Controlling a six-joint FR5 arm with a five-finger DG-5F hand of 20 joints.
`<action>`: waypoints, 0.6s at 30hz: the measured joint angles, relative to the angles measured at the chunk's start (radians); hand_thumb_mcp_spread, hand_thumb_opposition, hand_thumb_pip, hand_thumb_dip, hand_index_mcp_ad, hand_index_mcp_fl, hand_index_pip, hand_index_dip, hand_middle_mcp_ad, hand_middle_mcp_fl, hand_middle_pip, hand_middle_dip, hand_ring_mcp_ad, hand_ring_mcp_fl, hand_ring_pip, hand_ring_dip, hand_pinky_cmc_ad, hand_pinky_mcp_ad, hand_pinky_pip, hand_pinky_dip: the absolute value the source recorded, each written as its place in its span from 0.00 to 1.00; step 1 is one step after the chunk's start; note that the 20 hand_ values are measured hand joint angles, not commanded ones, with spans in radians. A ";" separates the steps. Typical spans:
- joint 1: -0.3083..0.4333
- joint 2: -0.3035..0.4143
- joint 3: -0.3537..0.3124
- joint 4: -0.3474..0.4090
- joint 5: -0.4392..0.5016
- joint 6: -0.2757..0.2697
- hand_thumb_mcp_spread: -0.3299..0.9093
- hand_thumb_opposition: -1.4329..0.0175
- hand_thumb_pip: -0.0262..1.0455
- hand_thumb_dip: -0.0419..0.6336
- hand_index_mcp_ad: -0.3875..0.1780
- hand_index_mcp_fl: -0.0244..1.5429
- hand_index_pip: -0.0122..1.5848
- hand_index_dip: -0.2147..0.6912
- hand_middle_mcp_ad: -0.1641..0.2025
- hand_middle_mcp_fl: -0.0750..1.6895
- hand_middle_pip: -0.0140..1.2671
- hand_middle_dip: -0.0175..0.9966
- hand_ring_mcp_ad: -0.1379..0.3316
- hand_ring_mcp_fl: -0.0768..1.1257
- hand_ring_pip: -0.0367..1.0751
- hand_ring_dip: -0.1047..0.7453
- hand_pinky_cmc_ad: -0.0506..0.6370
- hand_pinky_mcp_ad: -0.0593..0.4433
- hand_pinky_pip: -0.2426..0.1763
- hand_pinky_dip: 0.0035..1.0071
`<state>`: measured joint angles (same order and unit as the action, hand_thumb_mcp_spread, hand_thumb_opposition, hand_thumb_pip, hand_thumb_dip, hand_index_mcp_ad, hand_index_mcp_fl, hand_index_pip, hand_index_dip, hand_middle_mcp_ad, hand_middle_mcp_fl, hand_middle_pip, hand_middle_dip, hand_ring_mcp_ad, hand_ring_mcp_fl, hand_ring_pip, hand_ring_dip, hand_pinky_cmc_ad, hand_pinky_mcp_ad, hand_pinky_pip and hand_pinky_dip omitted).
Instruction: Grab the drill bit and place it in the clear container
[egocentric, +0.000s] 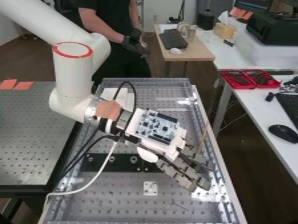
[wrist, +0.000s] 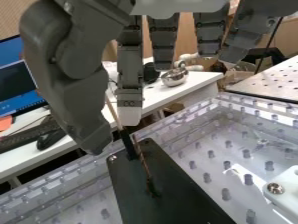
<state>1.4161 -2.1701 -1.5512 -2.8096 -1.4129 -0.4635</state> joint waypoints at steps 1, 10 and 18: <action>-0.001 0.000 0.000 -0.001 -0.001 -0.005 0.62 0.37 0.58 0.44 0.64 0.19 0.81 0.41 0.70 0.08 0.11 0.14 0.90 0.07 0.09 0.00 0.53 0.58 0.25 0.18; -0.006 -0.004 0.012 -0.011 -0.021 -0.071 0.62 0.36 0.59 0.46 0.64 0.23 0.71 0.35 0.69 0.08 0.11 0.14 0.88 0.07 0.09 0.02 0.51 0.58 0.28 0.18; -0.004 -0.007 0.002 0.028 -0.033 -0.105 0.64 0.36 0.59 0.46 0.61 0.26 0.71 0.35 0.65 0.10 0.11 0.14 0.88 0.07 0.10 0.02 0.48 0.55 0.29 0.18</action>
<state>1.4119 -2.1774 -1.5489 -2.7813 -1.4460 -0.5685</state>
